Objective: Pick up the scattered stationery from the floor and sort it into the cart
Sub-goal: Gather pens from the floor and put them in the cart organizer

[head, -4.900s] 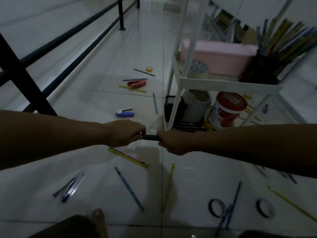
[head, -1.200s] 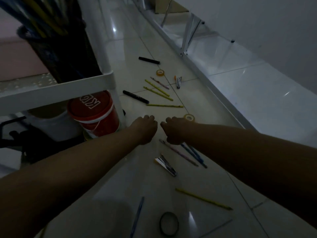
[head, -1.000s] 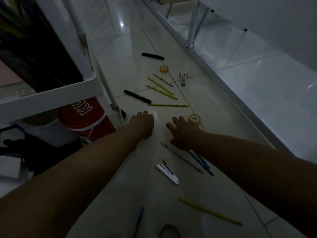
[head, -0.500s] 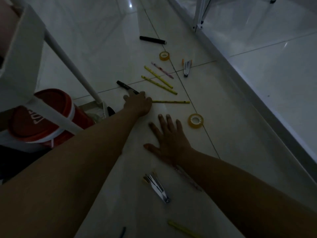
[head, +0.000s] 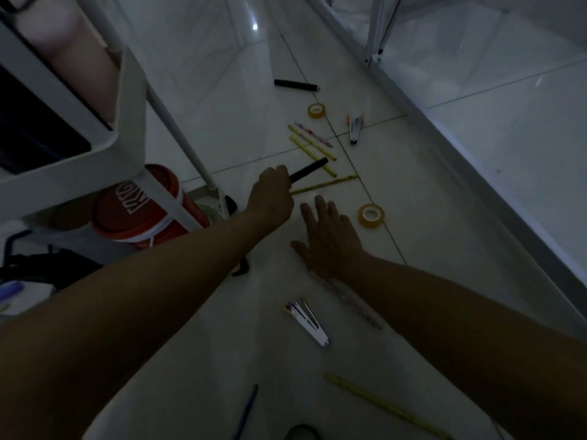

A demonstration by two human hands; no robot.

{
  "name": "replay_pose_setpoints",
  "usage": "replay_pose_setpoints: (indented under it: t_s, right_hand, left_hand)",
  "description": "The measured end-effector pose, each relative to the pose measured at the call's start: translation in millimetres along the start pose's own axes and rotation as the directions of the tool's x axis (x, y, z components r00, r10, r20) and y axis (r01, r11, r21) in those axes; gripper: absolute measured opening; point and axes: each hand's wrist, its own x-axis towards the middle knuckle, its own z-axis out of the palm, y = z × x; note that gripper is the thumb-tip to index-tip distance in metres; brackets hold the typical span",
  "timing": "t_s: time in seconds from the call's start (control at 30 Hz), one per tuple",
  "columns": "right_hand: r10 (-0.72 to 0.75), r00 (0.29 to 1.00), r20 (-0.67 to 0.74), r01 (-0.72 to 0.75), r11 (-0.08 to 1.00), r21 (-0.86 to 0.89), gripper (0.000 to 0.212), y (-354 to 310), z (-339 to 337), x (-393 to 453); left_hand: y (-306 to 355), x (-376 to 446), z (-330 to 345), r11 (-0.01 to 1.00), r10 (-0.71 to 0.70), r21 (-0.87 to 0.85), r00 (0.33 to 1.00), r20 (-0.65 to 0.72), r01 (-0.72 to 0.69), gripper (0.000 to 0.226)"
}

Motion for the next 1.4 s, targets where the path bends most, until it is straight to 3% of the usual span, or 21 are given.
replay_pose_setpoints:
  t_s: [0.1, 0.2, 0.33, 0.47, 0.6, 0.73, 0.8, 0.9, 1.03, 1.3, 1.4]
  right_hand:
    - [0.101, 0.984, -0.147, -0.126, 0.978, -0.167, 0.073, -9, -27, -12]
    - [0.082, 0.980, -0.182, -0.132, 0.949, -0.287, 0.064, -15, -45, -26]
    - [-0.051, 0.995, -0.085, 0.008, 0.899, -0.439, 0.045, -28, -60, -45]
    - [-0.219, 0.974, 0.059, 0.222, 0.867, -0.445, 0.032, -54, -65, -70]
    - [-0.250, 0.958, 0.140, 0.286, 0.865, -0.412, 0.027, -88, -67, -88]
    - [-0.253, 0.955, 0.156, 0.295, 0.869, -0.397, 0.035, -128, -64, -95]
    - [-0.270, 0.948, 0.167, 0.313, 0.886, -0.343, 0.046, -151, -60, -97]
    - [-0.307, 0.945, 0.110, 0.326, 0.909, -0.259, 0.052, -187, -51, -94]
    - [-0.377, 0.925, 0.056, 0.380, 0.903, -0.199, 0.039, -232, -38, -75]
    - [-0.502, 0.854, -0.133, 0.415, 0.813, -0.409, 0.030, -300, -26, -26]
    - [-0.465, 0.875, -0.137, 0.377, 0.830, -0.410, 0.033, -320, -19, -8]
  left_hand:
    - [-7, -24, -13, 0.996, 0.093, -0.003, 0.995, 0.026, -0.093, 0.017]
    - [-21, -55, -22, 0.970, 0.243, -0.031, 0.968, 0.059, -0.242, 0.010]
    - [-36, -100, -44, 0.932, 0.363, -0.051, 0.924, 0.117, -0.360, 0.008]
    - [-55, -155, -67, 0.914, 0.403, -0.026, 0.902, 0.154, -0.404, 0.001]
    - [-96, -213, -78, 0.905, 0.285, 0.165, 0.847, 0.448, -0.392, 0.058]
    - [-154, -254, -113, 0.796, 0.196, 0.345, 0.750, 0.632, -0.498, 0.060]
    - [-182, -267, -137, 0.702, 0.072, 0.467, 0.706, 0.704, -0.537, 0.065]
    - [-217, -278, -172, 0.590, -0.055, 0.625, 0.746, 0.663, -0.511, 0.074]
    - [-248, -279, -188, 0.480, -0.054, 0.747, 0.834, 0.548, -0.460, 0.076]
    - [-269, -274, -171, 0.432, -0.058, 0.770, 0.838, 0.543, -0.469, 0.075]
    - [-271, -274, -167, 0.404, -0.034, 0.776, 0.839, 0.543, -0.485, 0.072]
